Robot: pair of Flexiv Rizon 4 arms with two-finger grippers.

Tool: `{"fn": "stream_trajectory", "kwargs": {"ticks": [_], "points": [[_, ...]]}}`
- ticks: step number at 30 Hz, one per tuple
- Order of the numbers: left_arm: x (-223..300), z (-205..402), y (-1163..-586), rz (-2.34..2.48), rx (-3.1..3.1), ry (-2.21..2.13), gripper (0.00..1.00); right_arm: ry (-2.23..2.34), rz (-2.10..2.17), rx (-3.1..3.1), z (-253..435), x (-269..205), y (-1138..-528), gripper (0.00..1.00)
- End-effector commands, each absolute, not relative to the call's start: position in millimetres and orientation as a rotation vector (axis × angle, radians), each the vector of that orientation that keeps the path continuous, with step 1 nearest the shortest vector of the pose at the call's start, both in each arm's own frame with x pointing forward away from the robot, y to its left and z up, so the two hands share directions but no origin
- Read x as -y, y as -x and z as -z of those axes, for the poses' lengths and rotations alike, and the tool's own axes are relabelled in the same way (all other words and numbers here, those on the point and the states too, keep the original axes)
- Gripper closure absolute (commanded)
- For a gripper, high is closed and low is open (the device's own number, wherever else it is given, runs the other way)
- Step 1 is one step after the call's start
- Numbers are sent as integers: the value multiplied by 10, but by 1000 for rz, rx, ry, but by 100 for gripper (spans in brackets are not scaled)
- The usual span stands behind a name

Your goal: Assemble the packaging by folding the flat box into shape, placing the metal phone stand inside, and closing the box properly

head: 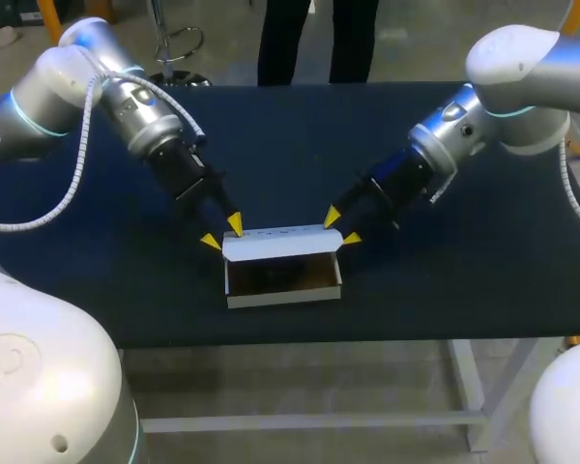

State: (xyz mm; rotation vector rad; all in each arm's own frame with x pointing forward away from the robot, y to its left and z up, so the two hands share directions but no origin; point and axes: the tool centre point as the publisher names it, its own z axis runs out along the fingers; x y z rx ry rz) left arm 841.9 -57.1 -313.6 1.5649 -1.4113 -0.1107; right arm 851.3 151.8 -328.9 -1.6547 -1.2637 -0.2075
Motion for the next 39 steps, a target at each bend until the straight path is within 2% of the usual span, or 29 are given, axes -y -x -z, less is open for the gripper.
{"fn": "stream_trajectory", "kwargs": {"ticks": [1, 39], "points": [[586, 3126, -8498, 136, 1413, -1553, 56, 1646, 199, 1261, 3292, -1530, -8556, 57], [548, 3111, -8559, 183, 1440, -1535, 54, 1697, 242, 1233, 3269, -1653, -8569, 61]]}}
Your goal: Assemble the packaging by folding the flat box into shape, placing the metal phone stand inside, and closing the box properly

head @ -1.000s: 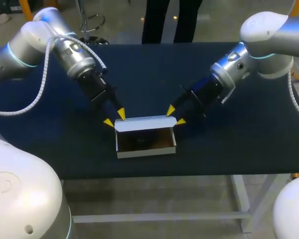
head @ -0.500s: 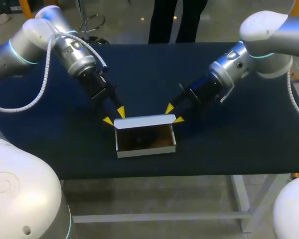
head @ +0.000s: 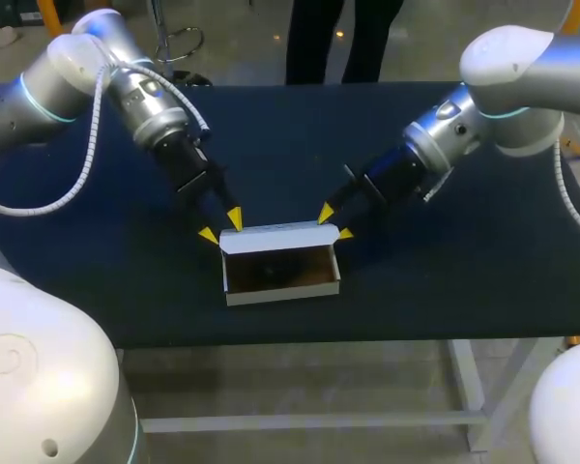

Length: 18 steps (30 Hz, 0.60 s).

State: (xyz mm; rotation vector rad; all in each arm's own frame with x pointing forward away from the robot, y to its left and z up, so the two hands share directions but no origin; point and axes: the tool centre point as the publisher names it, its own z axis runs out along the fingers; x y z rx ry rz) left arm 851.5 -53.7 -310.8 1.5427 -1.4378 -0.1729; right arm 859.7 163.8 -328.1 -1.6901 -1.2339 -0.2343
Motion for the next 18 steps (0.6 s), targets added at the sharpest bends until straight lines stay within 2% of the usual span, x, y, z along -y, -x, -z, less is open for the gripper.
{"fn": "stream_trajectory", "kwargs": {"ticks": [1, 18], "points": [[547, 3109, -8561, 183, 1440, -1534, 54, 1698, 245, 1232, 3266, -1652, -8568, 61], [550, 3108, -8558, 189, 1446, -1530, 54, 1724, 291, 1213, 3255, -1656, -8567, 65]]}}
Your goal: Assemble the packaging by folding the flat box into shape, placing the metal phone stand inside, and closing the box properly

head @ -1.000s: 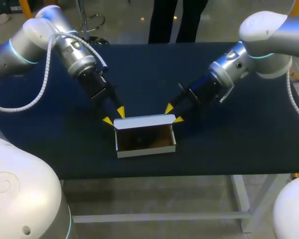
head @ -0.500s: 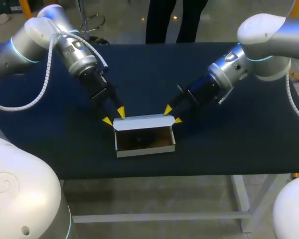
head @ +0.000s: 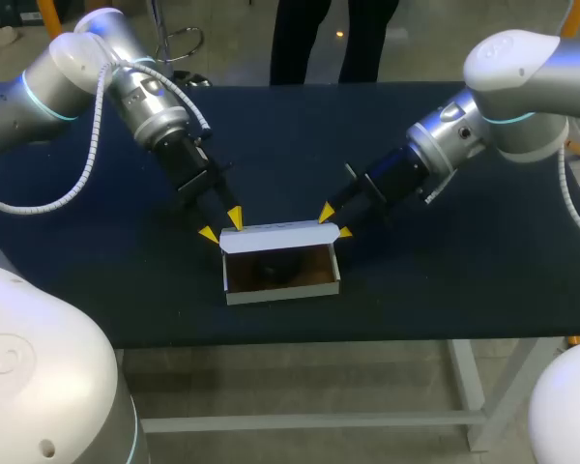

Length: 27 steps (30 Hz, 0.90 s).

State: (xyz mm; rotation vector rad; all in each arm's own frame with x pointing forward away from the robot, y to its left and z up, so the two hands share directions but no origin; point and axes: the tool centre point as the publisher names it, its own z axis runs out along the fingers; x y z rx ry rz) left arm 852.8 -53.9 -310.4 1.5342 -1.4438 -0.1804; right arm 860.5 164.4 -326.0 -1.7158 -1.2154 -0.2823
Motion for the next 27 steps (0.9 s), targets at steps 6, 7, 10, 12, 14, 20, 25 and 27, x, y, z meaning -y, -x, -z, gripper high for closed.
{"fn": "stream_trajectory", "kwargs": {"ticks": [6, 7, 10, 12, 14, 20, 25, 27], "points": [[545, 3137, -8550, 190, 1453, -1529, 53, 1728, 297, 1208, 3283, -1662, -8562, 67], [542, 3141, -8547, 189, 1456, -1528, 53, 1729, 298, 1208, 3286, -1662, -8560, 67], [537, 3154, -8540, 187, 1464, -1527, 53, 1732, 298, 1208, 3297, -1664, -8554, 67], [536, 3161, -8534, 186, 1468, -1529, 53, 1734, 299, 1209, 3305, -1663, -8548, 67], [531, 3169, -8527, 185, 1476, -1531, 53, 1736, 300, 1208, 3313, -1657, -8540, 67], [523, 3187, -8502, 184, 1500, -1532, 52, 1743, 299, 1206, 3335, -1635, -8523, 66], [525, 3198, -8491, 178, 1518, -1537, 52, 1746, 298, 1205, 3346, -1619, -8515, 66], [524, 3199, -8484, 172, 1525, -1541, 52, 1747, 298, 1205, 3350, -1612, -8515, 66]]}}
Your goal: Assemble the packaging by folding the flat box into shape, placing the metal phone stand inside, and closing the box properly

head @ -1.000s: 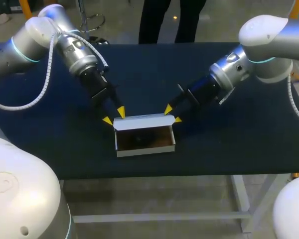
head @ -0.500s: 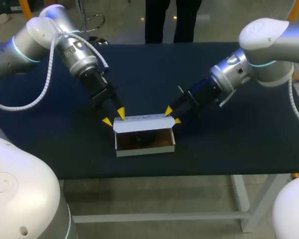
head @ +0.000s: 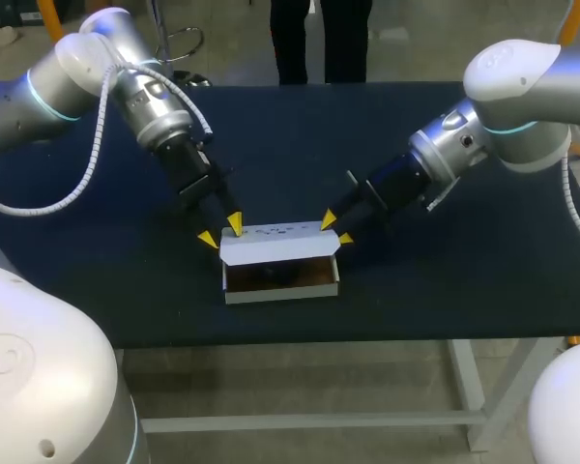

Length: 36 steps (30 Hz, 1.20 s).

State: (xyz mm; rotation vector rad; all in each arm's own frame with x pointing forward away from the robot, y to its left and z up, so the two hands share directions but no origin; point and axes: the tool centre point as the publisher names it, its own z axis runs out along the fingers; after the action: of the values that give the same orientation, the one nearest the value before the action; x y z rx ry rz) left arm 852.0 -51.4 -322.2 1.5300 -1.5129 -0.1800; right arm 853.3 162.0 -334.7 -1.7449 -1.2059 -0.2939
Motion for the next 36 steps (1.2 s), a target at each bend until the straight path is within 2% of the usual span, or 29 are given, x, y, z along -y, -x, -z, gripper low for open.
{"fn": "stream_trajectory", "kwargs": {"ticks": [1, 36], "points": [[524, 3200, -8481, 170, 1528, -1541, 52, 1748, 298, 1205, 3352, -1610, -8515, 66], [499, 3337, -8468, -5, 1576, -1573, 52, 1732, 275, 1211, 3478, -1586, -8529, 64]]}}
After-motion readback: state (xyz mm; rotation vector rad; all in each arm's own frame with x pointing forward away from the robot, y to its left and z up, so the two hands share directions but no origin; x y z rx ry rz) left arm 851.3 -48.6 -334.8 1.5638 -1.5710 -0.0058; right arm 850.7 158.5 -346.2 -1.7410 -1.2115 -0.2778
